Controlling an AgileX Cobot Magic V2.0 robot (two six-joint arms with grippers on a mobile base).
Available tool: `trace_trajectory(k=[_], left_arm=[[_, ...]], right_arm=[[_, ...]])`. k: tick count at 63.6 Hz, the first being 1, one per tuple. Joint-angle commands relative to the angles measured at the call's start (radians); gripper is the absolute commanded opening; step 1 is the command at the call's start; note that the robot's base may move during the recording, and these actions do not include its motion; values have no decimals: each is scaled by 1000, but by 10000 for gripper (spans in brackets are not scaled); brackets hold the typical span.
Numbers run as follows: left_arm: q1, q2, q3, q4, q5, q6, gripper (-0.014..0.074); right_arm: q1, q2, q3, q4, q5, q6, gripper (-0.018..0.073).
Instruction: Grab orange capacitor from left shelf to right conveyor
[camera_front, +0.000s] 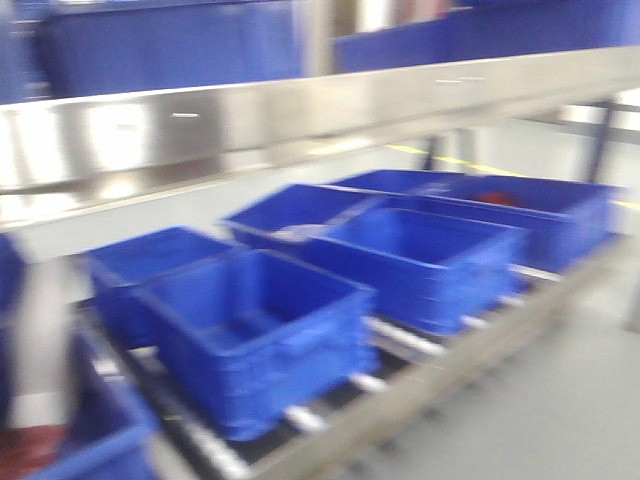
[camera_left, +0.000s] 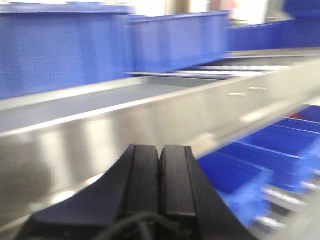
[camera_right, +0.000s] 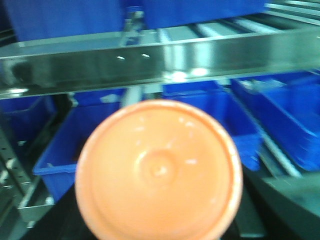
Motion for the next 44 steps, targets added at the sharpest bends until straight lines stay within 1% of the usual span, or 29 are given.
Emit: trace_trajectory(k=[1,44], left_arm=[[-2,10,-8,-5,-84,0,-105],[-2,10,-8,-5,-84,0,-105]], right_arm=[[-4,9,-27,-11,-89,-7,54],[-4,9,-27,-11,-89,-7,54]])
